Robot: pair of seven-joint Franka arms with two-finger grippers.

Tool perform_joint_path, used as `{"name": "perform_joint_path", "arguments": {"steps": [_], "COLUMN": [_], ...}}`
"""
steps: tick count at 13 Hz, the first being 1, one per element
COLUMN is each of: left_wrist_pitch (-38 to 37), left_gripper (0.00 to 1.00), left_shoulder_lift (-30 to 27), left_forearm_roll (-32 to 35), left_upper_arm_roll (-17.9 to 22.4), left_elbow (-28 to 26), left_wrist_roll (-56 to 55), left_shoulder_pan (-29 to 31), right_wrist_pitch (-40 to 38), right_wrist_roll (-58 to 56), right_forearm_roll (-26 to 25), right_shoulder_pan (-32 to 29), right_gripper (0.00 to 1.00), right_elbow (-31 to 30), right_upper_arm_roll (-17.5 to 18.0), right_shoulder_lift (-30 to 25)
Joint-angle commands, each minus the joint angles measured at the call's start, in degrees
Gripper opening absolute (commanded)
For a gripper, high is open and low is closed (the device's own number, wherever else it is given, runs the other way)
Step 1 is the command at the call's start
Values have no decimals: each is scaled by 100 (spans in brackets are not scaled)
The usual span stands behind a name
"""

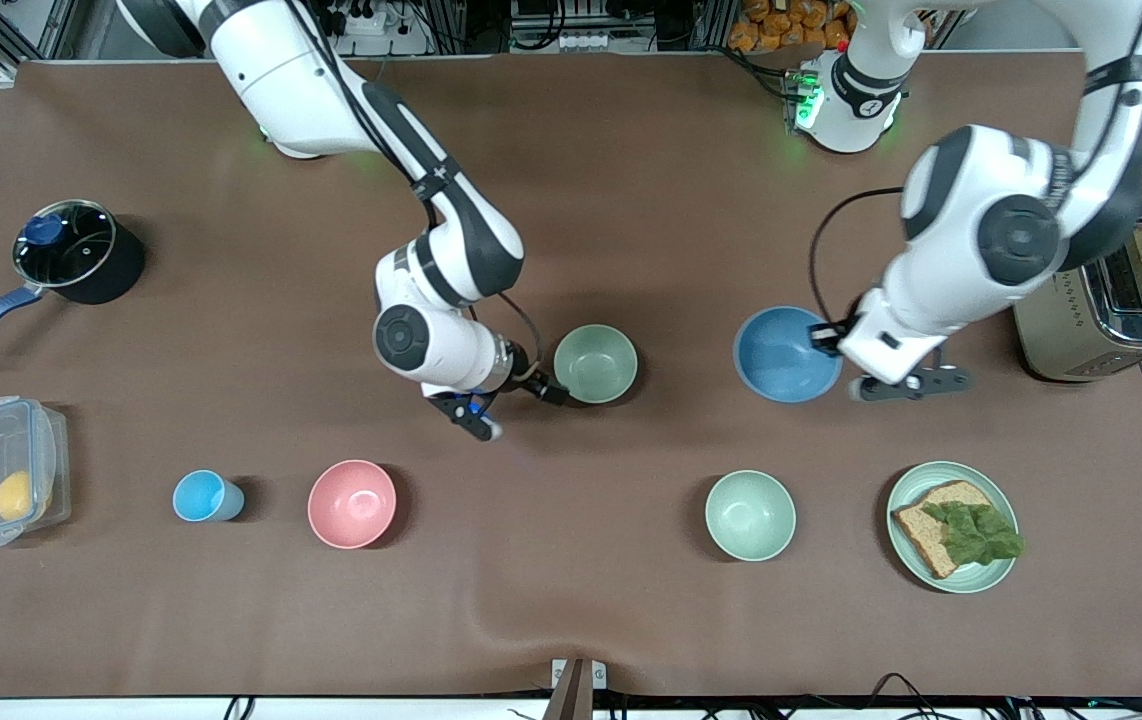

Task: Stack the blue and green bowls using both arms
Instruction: 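Lift the blue bowl with the left gripper and carry it over the green bowl, then lower the blue bowl into the green bowl and open the left gripper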

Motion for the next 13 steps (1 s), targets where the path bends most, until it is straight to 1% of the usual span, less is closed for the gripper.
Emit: {"name": "perform_joint_path", "arguments": {"steps": [1, 2, 3, 5, 7, 10, 11, 13], "left_wrist_pitch": [10, 10, 10, 167, 579, 774, 809, 845], "left_gripper": [0, 0, 0, 0, 0, 0, 0, 0], "left_shoulder_lift": [497, 700, 936, 1333, 1483, 1747, 1791, 1835], "left_forearm_roll": [-27, -19, 16, 43, 43, 25, 8, -36], "left_upper_arm_roll": [28, 28, 28, 37, 37, 28, 28, 19], "left_elbow": [573, 792, 1003, 1295, 1252, 1243, 1234, 1199], "left_wrist_roll": [-922, -1343, -1783, -2408, -2674, -2981, -3078, -3166], "left_shoulder_pan": [-598, -896, -1160, -1504, -1628, -1778, -1787, -1813], "right_wrist_pitch": [-49, 64, 300, 469, 505, 531, 644, 1109], "right_wrist_roll": [472, 481, 490, 499, 438, 498, 577, 875], "right_forearm_roll": [345, 721, 890, 926, 866, 909, 935, 935], "right_shoulder_pan": [-10, 16, 77, 183, 158, 157, 166, 253], "right_gripper": [100, 100, 100, 100, 100, 100, 100, 100], "right_elbow": [102, 102, 102, 93, 84, 84, 75, 31], "right_upper_arm_roll": [-112, -121, -121, -112, -121, -112, -112, -104], "right_shoulder_lift": [123, 202, 272, 369, 405, 422, 457, 545]}}
